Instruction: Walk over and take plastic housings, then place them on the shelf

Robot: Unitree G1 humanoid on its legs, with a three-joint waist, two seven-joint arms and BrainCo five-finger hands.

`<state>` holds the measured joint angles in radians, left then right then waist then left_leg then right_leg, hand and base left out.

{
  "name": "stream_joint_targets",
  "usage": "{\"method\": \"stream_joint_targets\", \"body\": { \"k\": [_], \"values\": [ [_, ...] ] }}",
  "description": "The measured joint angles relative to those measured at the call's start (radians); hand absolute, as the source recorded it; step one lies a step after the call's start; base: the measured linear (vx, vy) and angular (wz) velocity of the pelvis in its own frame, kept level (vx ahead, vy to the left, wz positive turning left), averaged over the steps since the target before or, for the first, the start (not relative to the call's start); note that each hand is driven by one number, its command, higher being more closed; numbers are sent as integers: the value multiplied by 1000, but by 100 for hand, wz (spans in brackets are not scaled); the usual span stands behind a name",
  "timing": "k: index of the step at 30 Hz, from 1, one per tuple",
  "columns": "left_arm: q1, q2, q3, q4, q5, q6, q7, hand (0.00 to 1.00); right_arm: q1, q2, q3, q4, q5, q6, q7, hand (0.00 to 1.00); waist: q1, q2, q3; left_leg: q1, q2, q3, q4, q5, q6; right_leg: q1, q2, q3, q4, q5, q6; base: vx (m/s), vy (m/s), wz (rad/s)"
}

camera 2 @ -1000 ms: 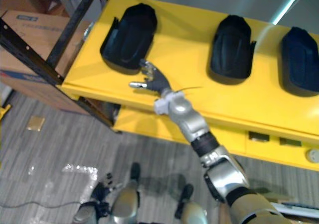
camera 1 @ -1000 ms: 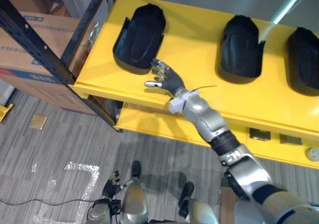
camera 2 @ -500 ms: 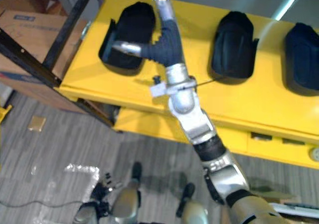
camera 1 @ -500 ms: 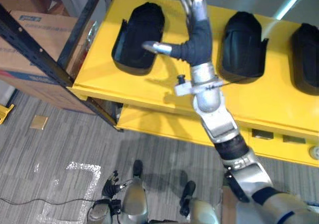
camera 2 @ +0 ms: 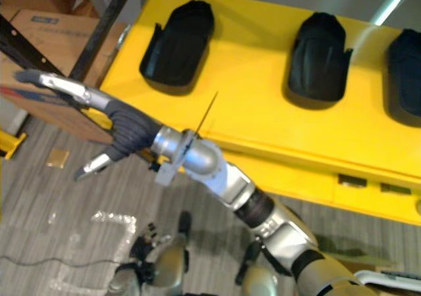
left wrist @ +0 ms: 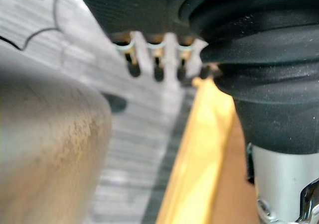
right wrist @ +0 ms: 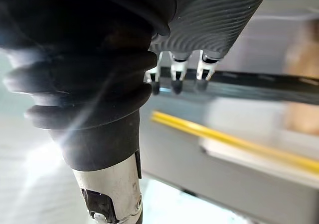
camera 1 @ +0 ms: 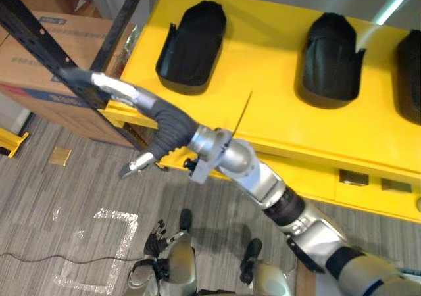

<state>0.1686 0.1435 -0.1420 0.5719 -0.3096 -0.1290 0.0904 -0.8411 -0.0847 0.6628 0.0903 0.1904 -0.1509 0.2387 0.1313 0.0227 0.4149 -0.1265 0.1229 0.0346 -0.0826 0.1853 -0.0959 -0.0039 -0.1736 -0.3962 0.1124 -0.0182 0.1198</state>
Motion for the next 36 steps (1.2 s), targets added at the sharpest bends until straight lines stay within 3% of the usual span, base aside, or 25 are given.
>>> {"method": "stream_joint_targets", "body": {
  "k": [9,15,21,36],
  "values": [
    [-17,6,-35,-5,-7,5,3,0,-33,-1,-9,152,-62,-1,-87,0,18,24,18,-16,-8,-30,0,2,-3,-30,-19,-25,85,-53,3,31,-40,12],
    [-23,7,-39,-16,-37,29,13,0,-78,-2,-121,289,-45,-1,-155,0,28,35,32,-37,-15,-63,1,5,-7,-57,-38,-52,156,-102,-2,8,-49,16],
    [-23,6,-61,-42,-37,44,11,0,-119,-40,-162,365,-55,-4,-178,0,42,59,46,-49,-19,-83,1,10,-8,-72,-49,-70,198,-132,-3,11,-64,12],
    [-23,6,-70,-51,-45,43,4,0,-163,-64,-175,472,-77,-3,-242,0,52,73,54,-48,-16,-83,1,10,-8,-81,-53,-69,227,-152,-12,-17,-48,0]
  ]
}}
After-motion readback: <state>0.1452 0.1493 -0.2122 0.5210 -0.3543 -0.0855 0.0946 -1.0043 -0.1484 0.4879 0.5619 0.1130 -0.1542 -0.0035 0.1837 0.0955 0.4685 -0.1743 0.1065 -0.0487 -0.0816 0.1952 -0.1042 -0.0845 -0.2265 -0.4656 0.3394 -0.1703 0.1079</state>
